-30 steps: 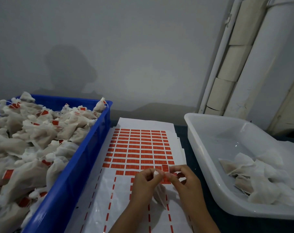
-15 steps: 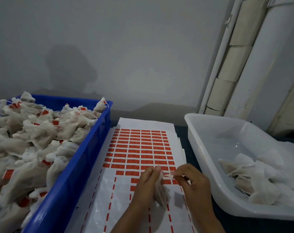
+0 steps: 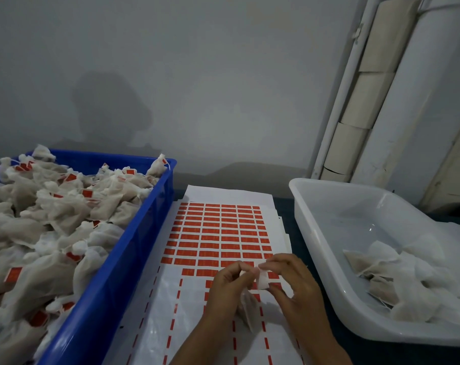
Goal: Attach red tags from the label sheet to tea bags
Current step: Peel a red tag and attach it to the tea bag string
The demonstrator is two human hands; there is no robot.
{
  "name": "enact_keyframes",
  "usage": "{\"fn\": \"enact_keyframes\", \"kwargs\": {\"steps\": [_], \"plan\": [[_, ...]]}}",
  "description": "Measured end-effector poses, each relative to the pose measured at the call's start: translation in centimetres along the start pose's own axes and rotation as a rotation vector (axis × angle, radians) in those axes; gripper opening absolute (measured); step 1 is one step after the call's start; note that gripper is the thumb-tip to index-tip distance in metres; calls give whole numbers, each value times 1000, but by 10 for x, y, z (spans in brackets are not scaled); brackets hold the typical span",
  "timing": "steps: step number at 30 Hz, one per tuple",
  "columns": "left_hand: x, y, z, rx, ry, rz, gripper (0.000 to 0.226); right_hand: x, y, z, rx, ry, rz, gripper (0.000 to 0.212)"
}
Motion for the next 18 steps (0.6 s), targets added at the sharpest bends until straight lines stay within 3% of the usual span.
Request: {"fn": "enact_keyframes", "kwargs": {"steps": [2,5,8,10,11,14,18], "plan": [[0,0,1,5,-3,0,14,0,0,-5,49,48,-3,19],[0,0,3,24,6,-3,16,1,-2,-8,49,34,-17,30],[1,1,1,12,20,-6,17,2,-2,-4,-15,-7,16,14],[0,1,0,4,26,-10,15,2,-4,-4,-24,3,14,33],[0,1,-1,4,31,-13,14,2,-3,-5,-10,25,10,33],[0,0,-3,9,42,-14,11,1,1,-19,169,211,-10,5],[0,1,-4,5,39,28,12,-4,7,-27,318,354,-18,8]]}}
Point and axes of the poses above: each hand's wrist, its own x-axis towards the middle knuckle, its own y-axis out of the palm, z = x × y, the point moved 7 cm from there along x, towards the middle knuckle, and after that the axes turned 14 degrees about x, right-handed, at the moved point
